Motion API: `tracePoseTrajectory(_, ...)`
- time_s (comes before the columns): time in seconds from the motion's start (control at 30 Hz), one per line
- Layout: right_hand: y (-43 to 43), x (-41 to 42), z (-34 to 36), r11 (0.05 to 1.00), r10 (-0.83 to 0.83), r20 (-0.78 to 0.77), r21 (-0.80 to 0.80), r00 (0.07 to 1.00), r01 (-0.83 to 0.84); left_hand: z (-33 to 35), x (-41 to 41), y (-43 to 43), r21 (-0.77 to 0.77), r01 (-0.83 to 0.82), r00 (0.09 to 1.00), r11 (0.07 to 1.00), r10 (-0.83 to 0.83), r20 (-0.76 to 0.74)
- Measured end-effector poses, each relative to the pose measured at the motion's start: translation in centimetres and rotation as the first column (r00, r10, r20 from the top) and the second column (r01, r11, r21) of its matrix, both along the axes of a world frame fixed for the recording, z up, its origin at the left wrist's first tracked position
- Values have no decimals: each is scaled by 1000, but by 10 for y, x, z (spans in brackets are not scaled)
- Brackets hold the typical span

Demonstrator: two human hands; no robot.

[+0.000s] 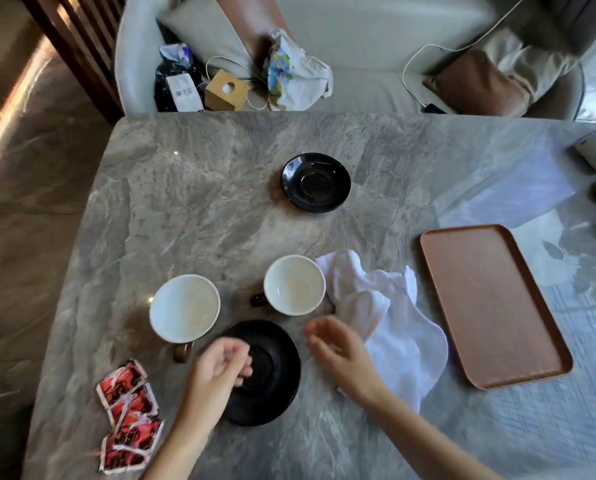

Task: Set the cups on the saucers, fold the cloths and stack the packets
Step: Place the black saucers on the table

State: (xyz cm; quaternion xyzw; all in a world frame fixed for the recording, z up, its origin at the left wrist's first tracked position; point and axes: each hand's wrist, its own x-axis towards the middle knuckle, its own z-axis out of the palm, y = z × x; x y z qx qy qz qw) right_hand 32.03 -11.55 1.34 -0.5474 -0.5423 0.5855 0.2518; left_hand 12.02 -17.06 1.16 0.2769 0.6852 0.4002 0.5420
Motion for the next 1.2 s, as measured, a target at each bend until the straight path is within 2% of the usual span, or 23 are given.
tracePoseTrajectory(0.1,-29,1,-21,999,10,133,-37,991,-6,-16,-7,-43,-118,-45,998,992,49,34)
tracePoseTrajectory(0.17,-40,-2,-30,997,2,165,-77,986,11,-24,-8,-59,-192,-144,980,971,166,105)
tracePoseTrajectory(0.27,-49,-12,-40,993,2,195,-113,981,20,-28,-10,-68,-331,-304,873,894,400,278)
tracePoseTrajectory(0.33,-52,-20,-42,990,-36,214,-127,976,64,-31,-9,-70,-339,-334,860,880,432,273)
tracePoseTrajectory(0.43,-54,-27,-44,991,-90,238,-79,967,111,-35,-6,-70,-310,-351,892,883,417,177)
tracePoseTrajectory(0.57,-57,-25,-42,995,-88,248,-32,965,98,-39,-3,-68,-263,-259,963,930,270,9)
tracePoseTrajectory(0.73,-68,-14,-37,981,-96,184,-150,978,125,-39,-2,-69,-277,-178,981,944,194,31)
tracePoseTrajectory(0.87,-82,8,-41,987,-66,272,-123,960,103,-36,2,-78,-302,14,999,953,-26,-36)
tracePoseTrajectory(1.03,-99,37,-44,989,6,338,-141,941,44,-35,12,-83,-308,250,958,918,-281,-61)
tracePoseTrajectory(1.2,-107,70,-43,995,7,412,-92,911,34,-46,25,-78,-338,485,830,807,-546,-112)
